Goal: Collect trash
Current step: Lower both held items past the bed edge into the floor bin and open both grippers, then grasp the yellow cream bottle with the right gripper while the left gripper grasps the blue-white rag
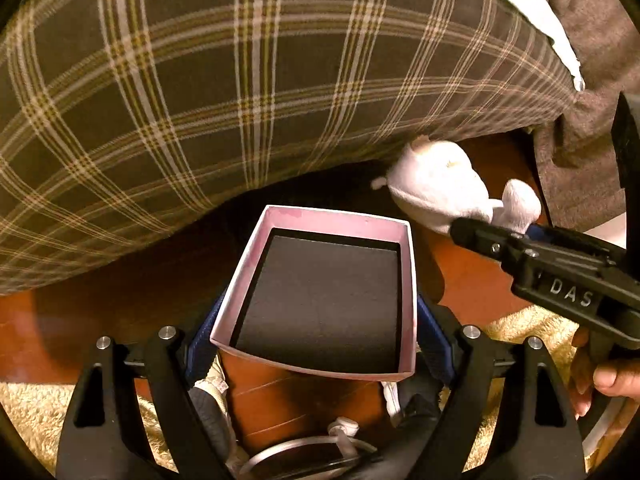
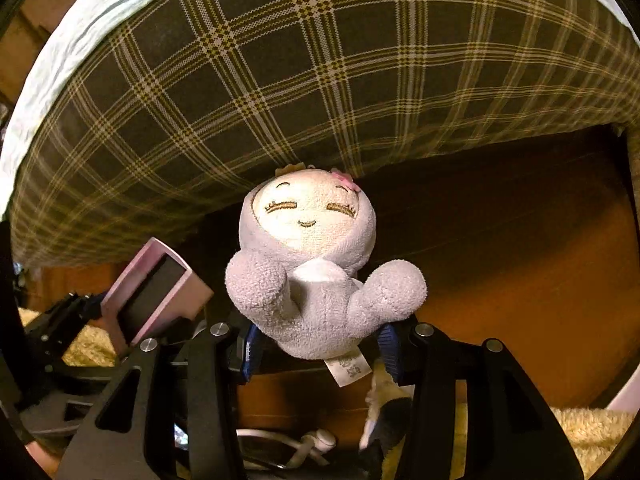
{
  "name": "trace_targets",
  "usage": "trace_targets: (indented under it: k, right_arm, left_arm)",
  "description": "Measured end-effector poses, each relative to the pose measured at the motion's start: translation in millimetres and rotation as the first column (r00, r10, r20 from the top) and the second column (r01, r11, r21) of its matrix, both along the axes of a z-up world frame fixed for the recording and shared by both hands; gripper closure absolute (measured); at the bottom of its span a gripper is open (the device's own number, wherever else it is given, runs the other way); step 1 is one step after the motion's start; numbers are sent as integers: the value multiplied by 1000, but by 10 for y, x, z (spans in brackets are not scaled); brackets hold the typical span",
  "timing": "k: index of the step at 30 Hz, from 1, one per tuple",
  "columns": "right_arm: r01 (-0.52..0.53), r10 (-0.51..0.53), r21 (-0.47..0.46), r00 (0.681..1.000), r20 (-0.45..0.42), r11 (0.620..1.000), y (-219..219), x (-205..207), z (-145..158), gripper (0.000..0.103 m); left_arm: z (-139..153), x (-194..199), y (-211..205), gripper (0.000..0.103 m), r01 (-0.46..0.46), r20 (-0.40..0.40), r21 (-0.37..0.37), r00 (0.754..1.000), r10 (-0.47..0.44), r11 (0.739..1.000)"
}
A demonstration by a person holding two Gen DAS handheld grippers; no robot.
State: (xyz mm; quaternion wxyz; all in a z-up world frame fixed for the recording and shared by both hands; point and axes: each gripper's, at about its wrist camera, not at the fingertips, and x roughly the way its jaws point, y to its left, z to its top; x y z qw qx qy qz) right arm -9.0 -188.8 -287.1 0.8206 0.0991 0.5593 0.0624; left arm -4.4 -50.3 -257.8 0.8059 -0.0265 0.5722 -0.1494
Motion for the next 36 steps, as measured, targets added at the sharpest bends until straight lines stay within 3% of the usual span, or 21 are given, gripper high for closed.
trace_targets:
  k: [7,15,22,28,36]
  right_arm:
    - [-3,1,27,999,41,1000,19,80,182,53]
    - [19,-22,26,995,102,999,-98,70,491,51]
    - [65,-71,34,959,275,997,-303,28,1220,46]
    - [48,-42,-5,921,386,999,-463,293,1936,43]
    - [-9,15,-17,905,425,1000,-337,772,2197,43]
  left_arm:
    - [-25,-6,-30,19,-2,2,-4,1000,2,1000]
    - [201,-44,149,13,-20,24,-9,999,20,1000]
    - [832,8,241,13,-26,150,-2,988,26,1000]
    - [1404,161,359,13,-38,250,-18,967,41,999]
    - [1869,568,517,13,-69,334,5,940,64,998]
